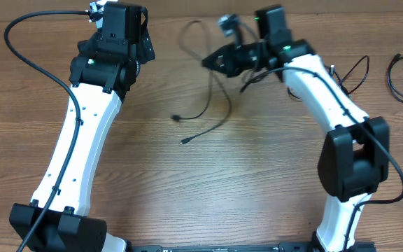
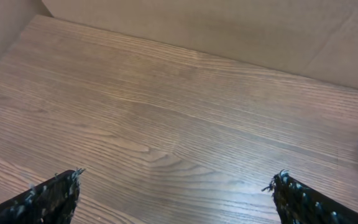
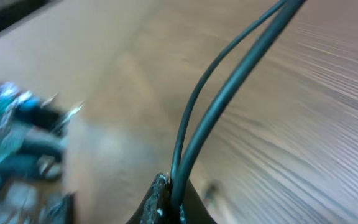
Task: Untangle cables
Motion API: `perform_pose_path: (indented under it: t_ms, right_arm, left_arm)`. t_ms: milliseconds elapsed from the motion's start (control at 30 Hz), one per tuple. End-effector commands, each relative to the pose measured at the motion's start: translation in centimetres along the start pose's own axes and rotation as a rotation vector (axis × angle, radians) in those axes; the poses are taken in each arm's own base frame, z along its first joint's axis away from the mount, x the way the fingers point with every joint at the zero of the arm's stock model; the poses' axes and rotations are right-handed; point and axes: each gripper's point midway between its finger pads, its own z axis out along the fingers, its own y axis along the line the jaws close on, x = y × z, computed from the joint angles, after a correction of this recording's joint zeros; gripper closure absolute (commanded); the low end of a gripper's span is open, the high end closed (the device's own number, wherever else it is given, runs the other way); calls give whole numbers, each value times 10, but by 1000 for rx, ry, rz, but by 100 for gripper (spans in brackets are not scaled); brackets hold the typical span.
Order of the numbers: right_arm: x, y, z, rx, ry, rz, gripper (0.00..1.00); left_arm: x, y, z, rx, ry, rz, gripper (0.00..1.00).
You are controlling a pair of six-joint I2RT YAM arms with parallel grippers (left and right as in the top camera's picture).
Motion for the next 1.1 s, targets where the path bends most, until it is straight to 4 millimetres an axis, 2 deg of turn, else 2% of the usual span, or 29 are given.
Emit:
perform_pose_path:
  t_ms: [0, 67, 133, 167, 233, 300, 333, 367, 533, 700, 800, 900, 1067]
  right_arm:
    - [5, -83, -52, 331, -49, 257, 96]
    - [19, -113, -89, 465, -48, 364, 96]
    - [28, -128, -120, 569, -48, 420, 96]
    - [36, -137, -155, 696, -53, 458, 96]
    - [40, -136, -193, 838, -65, 474, 96]
    - [41, -126, -233, 993, -100, 490, 96]
    - [40, -111, -271, 1139, -156, 513, 96]
    - [41, -98, -293, 1228, -195, 529, 96]
    - [56, -43, -361, 1454, -369, 646, 96]
    - [87, 5, -405, 1612, -489, 769, 96]
    - [104, 22, -422, 1682, -550, 810, 96]
    - [126, 27, -432, 1722, -579, 881, 96]
    - [175, 13, -446, 1800, -579, 1060, 96]
  left_arm:
    - [-10, 4, -7, -24, -35, 7, 0]
    - [-10, 4, -7, -24, -34, 7, 0]
    - [-10, 4, -7, -24, -34, 7, 0]
    - [-10, 4, -7, -24, -34, 7, 0]
    - [-9, 4, -7, -24, -34, 8, 1]
    - [-9, 4, -6, -23, -32, 8, 0]
    - [-8, 2, -5, -17, -27, 9, 1]
    - [-7, 2, -5, -15, -23, 10, 0]
    - [0, -7, -5, 38, 10, 17, 0]
    - [1, -10, -5, 53, 17, 18, 0]
    - [3, -14, -5, 77, 27, 18, 1]
    - [4, -17, -5, 97, 35, 18, 0]
    - [4, -17, -5, 97, 34, 19, 0]
